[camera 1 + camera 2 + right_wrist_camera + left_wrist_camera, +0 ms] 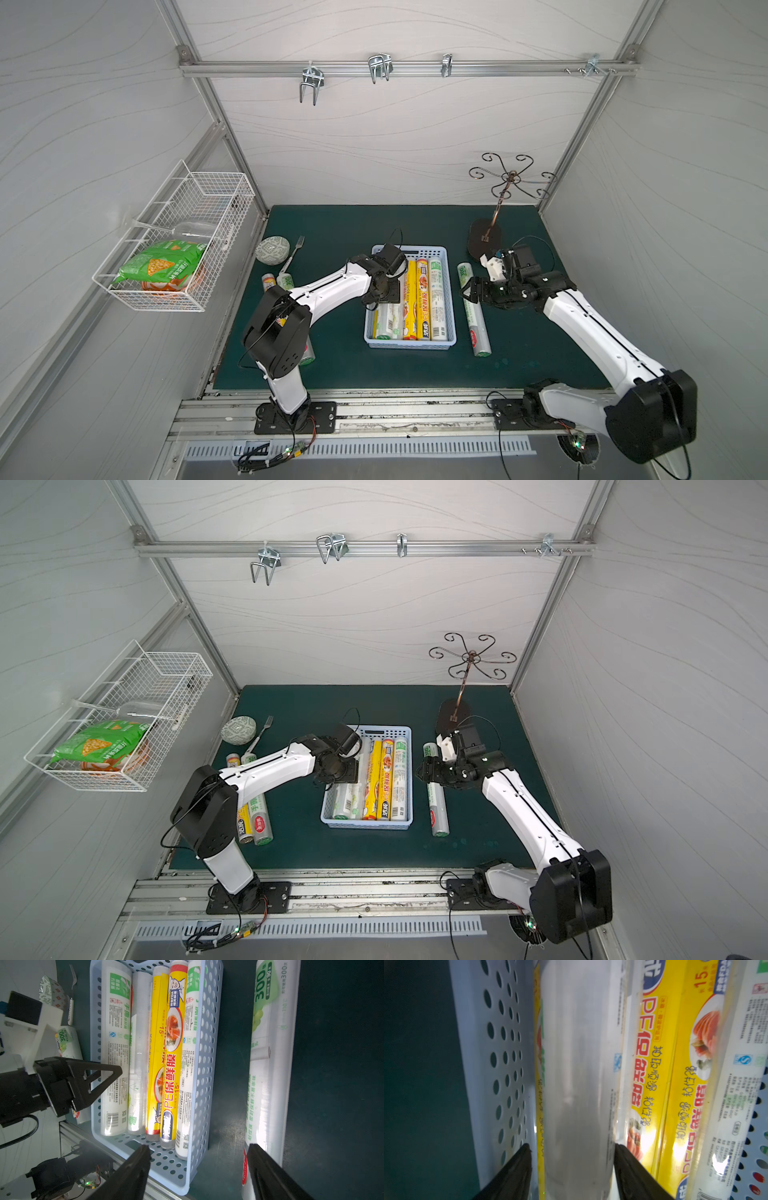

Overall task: Put the plastic wrap into the basket
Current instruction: Place the plastic wrap in the basket.

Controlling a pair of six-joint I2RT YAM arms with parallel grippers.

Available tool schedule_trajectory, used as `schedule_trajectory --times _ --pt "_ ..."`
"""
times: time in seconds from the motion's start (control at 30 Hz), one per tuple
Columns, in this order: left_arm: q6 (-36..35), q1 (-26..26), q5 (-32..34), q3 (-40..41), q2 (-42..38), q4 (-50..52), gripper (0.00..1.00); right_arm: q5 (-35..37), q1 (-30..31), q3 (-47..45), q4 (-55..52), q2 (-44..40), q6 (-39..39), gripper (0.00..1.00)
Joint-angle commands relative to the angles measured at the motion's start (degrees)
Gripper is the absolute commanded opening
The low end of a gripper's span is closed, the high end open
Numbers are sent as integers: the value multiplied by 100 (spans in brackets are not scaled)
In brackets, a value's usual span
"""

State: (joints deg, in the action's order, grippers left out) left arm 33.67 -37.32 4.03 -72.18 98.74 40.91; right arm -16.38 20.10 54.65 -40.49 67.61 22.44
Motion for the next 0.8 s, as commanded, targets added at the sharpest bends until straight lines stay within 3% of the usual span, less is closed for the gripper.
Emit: schedule_trajectory --times 0.0,0.27,0.67,0.77 --pt "34 -38 141 -241 -358 -32 69 -42 -41 18 -14 41 -73 78" --pt "-177 -34 106 -131 -1024 -10 73 8 -53 98 -116 15 -97 79" --pt "-620 -24 903 554 -2757 98 99 526 -82 69 -349 65 -208 81" --pt "-658 -4 1060 667 -3102 234 99 548 -79 -28 -314 184 -139 82"
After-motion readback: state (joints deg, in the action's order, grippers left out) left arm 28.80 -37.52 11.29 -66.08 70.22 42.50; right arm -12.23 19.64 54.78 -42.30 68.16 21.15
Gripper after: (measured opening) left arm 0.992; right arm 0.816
